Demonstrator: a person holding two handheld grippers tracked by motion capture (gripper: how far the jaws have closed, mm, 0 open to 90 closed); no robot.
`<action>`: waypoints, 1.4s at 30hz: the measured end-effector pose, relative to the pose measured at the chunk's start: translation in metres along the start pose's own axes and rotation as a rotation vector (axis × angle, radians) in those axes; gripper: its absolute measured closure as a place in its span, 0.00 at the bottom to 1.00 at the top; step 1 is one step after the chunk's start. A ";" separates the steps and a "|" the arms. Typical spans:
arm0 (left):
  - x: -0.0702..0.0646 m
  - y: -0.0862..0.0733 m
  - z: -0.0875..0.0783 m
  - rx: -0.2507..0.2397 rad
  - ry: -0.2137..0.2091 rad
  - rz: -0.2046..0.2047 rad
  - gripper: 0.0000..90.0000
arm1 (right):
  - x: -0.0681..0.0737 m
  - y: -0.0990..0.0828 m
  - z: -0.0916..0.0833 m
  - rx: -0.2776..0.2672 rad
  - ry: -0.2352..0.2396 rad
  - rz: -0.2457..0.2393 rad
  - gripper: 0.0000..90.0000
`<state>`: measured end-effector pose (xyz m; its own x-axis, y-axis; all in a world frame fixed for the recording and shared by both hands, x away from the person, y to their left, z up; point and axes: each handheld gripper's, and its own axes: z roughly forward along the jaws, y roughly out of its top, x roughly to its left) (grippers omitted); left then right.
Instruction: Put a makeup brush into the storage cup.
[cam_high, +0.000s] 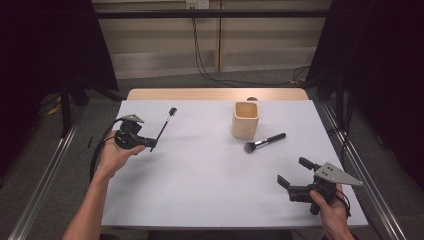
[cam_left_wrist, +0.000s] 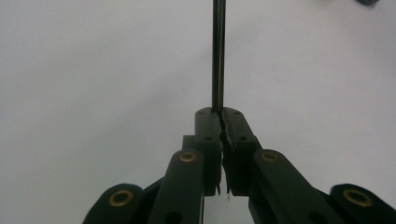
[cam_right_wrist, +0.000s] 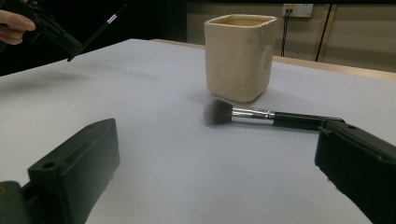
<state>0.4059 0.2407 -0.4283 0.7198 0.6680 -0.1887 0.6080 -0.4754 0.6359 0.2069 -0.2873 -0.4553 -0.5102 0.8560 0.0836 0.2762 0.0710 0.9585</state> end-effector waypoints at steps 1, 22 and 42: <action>-0.001 -0.002 0.000 -0.003 0.002 -0.003 0.95 | 0.000 0.000 0.000 0.000 0.000 0.000 0.00; -0.011 -0.024 -0.005 -0.268 0.041 0.041 0.95 | 0.000 0.000 -0.001 -0.001 -0.008 -0.002 0.00; -0.032 -0.047 -0.015 -0.379 0.003 0.036 0.95 | 0.001 0.000 0.001 -0.002 0.006 -0.011 0.00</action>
<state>0.3498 0.2503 -0.4410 0.7372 0.6566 -0.1597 0.4149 -0.2533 0.8739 0.2071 -0.2863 -0.4554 -0.5186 0.8518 0.0745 0.2687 0.0797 0.9599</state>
